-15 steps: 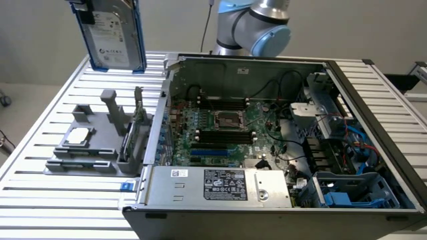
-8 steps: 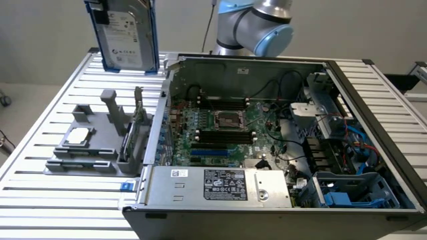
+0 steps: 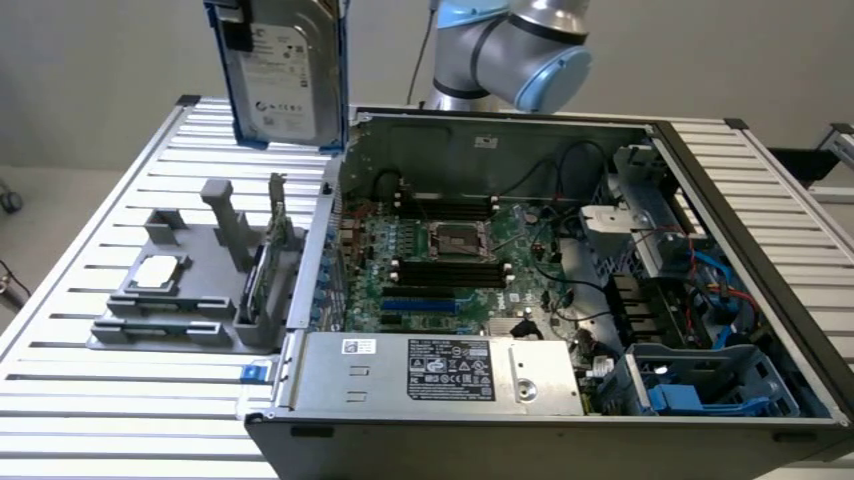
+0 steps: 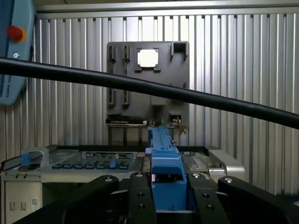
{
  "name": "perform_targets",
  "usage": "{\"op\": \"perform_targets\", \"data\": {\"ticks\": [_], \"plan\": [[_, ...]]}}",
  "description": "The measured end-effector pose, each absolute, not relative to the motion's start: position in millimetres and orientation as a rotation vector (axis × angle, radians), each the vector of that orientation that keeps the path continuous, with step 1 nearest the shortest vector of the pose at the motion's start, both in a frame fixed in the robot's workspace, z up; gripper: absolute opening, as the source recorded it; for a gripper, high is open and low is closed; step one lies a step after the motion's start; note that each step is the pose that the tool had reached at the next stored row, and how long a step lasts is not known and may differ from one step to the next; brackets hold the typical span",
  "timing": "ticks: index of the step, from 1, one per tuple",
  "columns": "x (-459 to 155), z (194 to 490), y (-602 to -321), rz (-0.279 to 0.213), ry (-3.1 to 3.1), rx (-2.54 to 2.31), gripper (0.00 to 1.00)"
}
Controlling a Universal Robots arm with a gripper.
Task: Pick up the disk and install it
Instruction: 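Pick up the disk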
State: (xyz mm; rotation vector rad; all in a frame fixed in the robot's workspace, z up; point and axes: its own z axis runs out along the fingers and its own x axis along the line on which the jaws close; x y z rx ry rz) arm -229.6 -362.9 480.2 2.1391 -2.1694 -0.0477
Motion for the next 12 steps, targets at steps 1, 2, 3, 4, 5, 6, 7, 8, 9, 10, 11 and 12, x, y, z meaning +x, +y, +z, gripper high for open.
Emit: {"op": "perform_targets", "data": {"ticks": [1, 2, 3, 4, 5, 6, 7, 8, 9, 10, 11, 12], "plan": [[-225, 481, -365, -0.050, -2.168, 2.138, 0.32], [-221, 481, -367, -0.052, -2.167, 2.137, 0.32], [-217, 482, -369, -0.054, -2.166, 2.136, 0.32], [-213, 482, -371, -0.055, -2.165, 2.136, 0.32], [-210, 482, -373, -0.057, -2.165, 2.135, 0.32], [-206, 483, -375, -0.058, -2.164, 2.134, 0.32], [-202, 483, -377, -0.060, -2.163, 2.134, 0.32], [-198, 484, -379, -0.061, -2.162, 2.133, 0.32], [-194, 484, -381, -0.062, -2.162, 2.133, 0.32], [-190, 484, -383, -0.063, -2.161, 2.132, 0.32], [-187, 485, -386, -0.064, -2.161, 2.132, 0.32], [-183, 485, -388, -0.065, -2.160, 2.131, 0.32]]}}
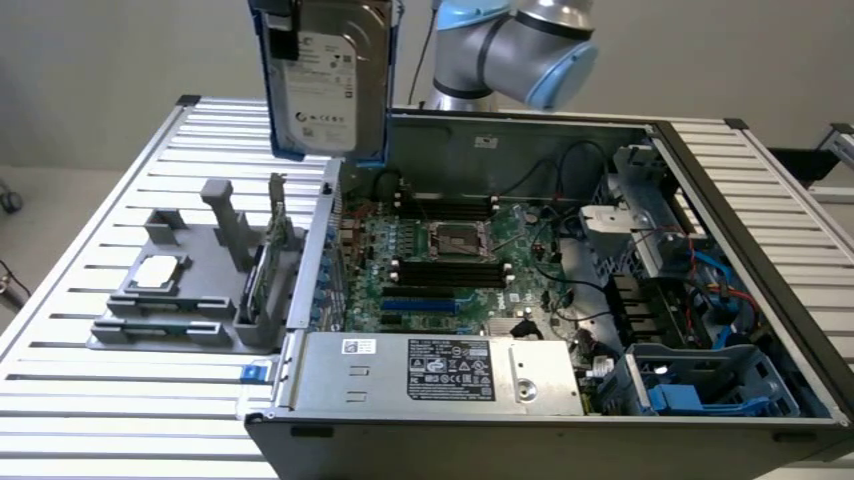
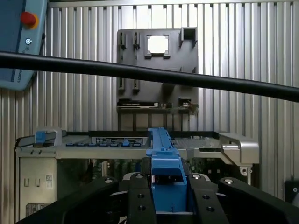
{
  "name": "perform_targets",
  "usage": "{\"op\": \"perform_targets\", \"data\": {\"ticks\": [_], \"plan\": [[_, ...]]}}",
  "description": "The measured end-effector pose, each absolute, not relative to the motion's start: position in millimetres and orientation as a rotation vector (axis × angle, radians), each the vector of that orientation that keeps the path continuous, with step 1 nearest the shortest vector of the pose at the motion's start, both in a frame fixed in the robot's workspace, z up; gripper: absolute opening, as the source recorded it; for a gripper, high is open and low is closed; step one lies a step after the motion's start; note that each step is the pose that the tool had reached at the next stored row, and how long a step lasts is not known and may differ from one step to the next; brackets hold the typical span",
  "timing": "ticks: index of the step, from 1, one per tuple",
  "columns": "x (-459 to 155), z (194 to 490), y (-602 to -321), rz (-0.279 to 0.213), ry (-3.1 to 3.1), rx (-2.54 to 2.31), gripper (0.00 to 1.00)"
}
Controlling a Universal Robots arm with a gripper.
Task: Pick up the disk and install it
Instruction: 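Pick up the disk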
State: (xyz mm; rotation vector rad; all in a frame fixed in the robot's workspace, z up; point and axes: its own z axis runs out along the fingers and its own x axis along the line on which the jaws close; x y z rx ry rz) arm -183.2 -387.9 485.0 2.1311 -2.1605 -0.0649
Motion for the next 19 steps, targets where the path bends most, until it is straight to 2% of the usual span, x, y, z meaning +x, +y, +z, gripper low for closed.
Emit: {"op": "perform_targets", "data": {"ticks": [19], "plan": [[-134, 491, -433, -0.080, -2.152, 2.124, 0.32]]}}
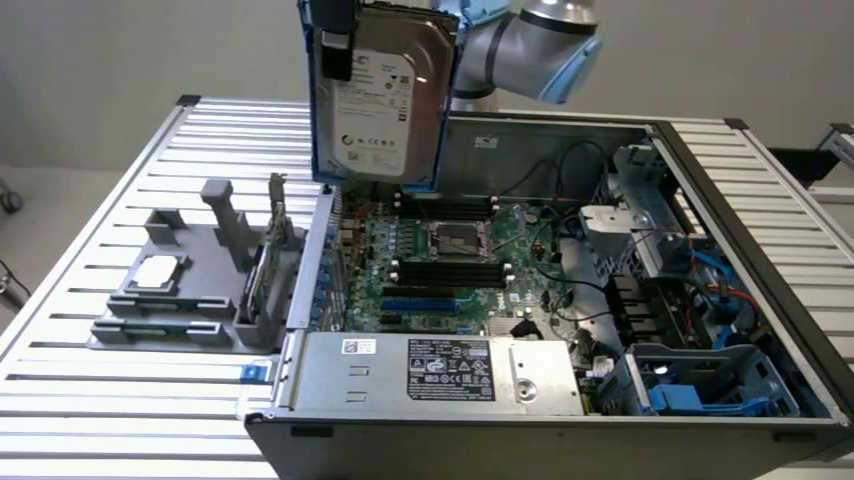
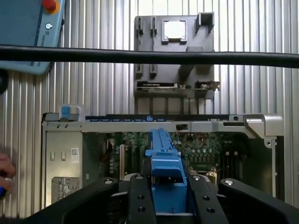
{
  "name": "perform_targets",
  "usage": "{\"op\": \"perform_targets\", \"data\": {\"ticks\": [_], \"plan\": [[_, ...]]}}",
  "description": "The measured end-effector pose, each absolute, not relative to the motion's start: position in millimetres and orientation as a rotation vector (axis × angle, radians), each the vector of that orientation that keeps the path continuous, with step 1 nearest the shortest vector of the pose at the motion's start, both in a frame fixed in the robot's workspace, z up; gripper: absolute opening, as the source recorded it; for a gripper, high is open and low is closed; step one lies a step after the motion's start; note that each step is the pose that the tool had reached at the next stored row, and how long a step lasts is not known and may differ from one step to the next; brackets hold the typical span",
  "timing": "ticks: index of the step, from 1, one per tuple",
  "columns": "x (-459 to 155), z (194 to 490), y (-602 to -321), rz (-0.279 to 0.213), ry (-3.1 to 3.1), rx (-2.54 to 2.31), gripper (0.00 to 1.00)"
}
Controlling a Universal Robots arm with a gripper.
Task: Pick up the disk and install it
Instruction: 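Pick up the disk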
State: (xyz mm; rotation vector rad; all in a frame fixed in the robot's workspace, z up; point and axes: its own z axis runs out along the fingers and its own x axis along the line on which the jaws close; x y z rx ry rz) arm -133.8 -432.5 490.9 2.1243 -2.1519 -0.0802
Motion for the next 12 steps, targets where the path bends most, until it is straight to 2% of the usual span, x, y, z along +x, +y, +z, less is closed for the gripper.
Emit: {"op": "perform_targets", "data": {"ticks": [12], "plan": [[-98, 496, -458, -0.076, -2.154, 2.127, 0.32]]}}
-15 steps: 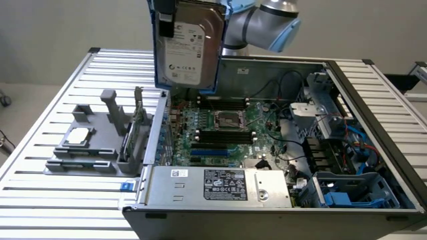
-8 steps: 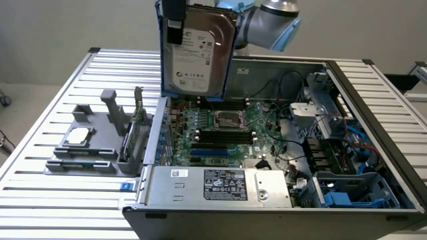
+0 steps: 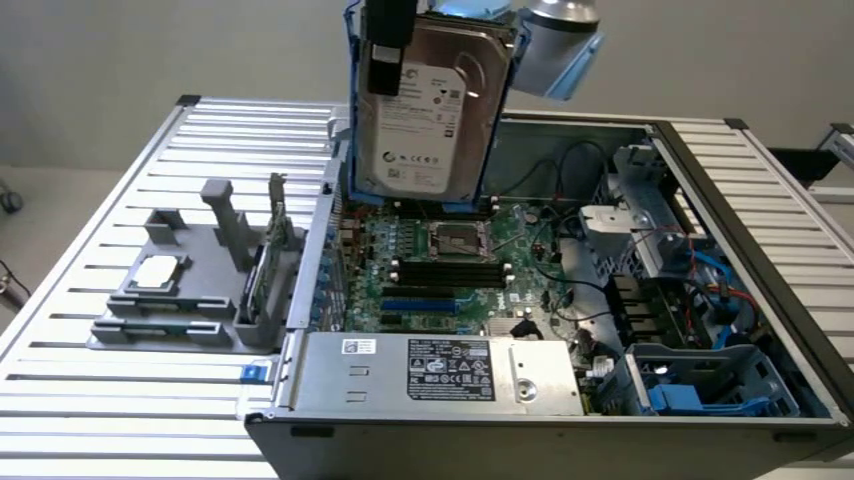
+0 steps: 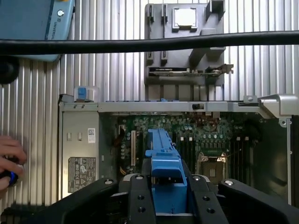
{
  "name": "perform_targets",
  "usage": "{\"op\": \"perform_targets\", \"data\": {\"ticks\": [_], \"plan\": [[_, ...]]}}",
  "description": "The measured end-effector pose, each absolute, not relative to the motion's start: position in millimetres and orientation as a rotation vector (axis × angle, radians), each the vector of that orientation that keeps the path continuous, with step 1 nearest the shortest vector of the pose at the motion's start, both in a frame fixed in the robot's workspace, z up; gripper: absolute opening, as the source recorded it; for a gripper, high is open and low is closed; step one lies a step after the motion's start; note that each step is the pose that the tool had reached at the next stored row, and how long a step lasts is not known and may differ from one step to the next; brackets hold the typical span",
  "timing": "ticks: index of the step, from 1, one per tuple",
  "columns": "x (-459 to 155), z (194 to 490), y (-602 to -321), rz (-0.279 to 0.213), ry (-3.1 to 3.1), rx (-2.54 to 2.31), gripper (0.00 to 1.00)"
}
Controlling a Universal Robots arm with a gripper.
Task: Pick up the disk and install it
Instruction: 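Pick up the disk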
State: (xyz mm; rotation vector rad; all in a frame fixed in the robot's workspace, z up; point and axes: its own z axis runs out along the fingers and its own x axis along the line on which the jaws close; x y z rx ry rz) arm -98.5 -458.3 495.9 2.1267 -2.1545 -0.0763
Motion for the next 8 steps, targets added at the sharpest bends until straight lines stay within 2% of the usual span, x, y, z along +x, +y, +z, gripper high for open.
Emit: {"op": "perform_targets", "data": {"ticks": [3, 8], "plan": [[-91.8, 495.9, -460.9, -0.049, -2.169, 2.139, 0.32], [-86.6, 495.8, -463.5, 0.047, -2.216, 2.182, 0.32]]}}
